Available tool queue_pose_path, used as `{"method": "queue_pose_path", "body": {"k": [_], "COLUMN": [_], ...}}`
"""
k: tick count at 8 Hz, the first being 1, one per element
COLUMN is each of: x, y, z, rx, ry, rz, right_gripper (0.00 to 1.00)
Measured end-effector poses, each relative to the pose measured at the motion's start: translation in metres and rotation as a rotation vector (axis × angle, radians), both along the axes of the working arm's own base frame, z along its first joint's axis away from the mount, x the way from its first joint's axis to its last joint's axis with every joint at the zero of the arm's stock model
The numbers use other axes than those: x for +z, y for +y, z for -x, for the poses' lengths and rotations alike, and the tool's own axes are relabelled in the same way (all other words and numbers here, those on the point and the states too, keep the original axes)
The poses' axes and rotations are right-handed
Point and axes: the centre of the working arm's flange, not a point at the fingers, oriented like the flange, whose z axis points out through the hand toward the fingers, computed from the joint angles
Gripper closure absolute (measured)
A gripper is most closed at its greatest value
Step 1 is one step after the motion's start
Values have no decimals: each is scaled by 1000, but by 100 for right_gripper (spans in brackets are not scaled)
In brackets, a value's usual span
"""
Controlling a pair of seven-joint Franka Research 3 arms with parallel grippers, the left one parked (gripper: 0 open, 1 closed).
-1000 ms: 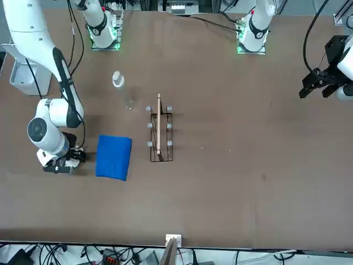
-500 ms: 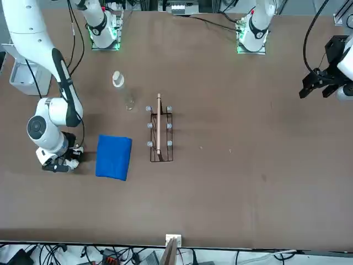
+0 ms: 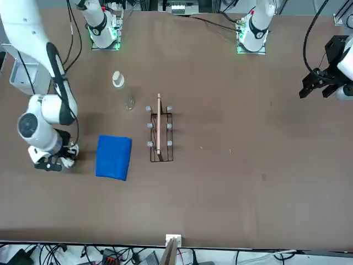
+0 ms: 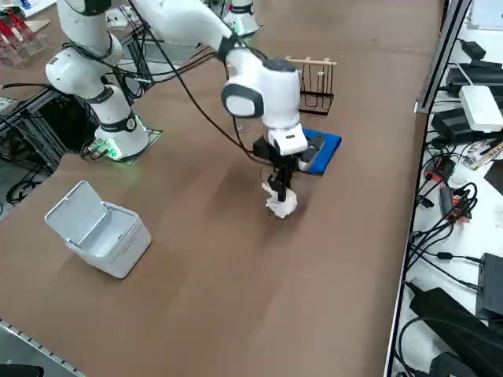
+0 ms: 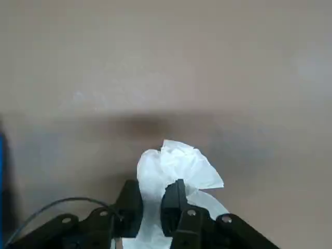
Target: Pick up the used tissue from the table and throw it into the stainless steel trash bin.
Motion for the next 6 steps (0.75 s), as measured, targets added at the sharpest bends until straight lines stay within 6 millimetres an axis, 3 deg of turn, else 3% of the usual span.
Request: {"method": "queue_pose_path", "body": {"k": [2, 3, 4, 6], "x": [69, 98, 119, 140], "y": [-17, -39, -72, -152], "z": [20, 35, 53, 93], "rx": [-8, 2, 12, 33], "ry": [93, 141, 189, 258], "rz": [7, 4, -8, -48], "right_gripper": [78, 78, 78, 78]}}
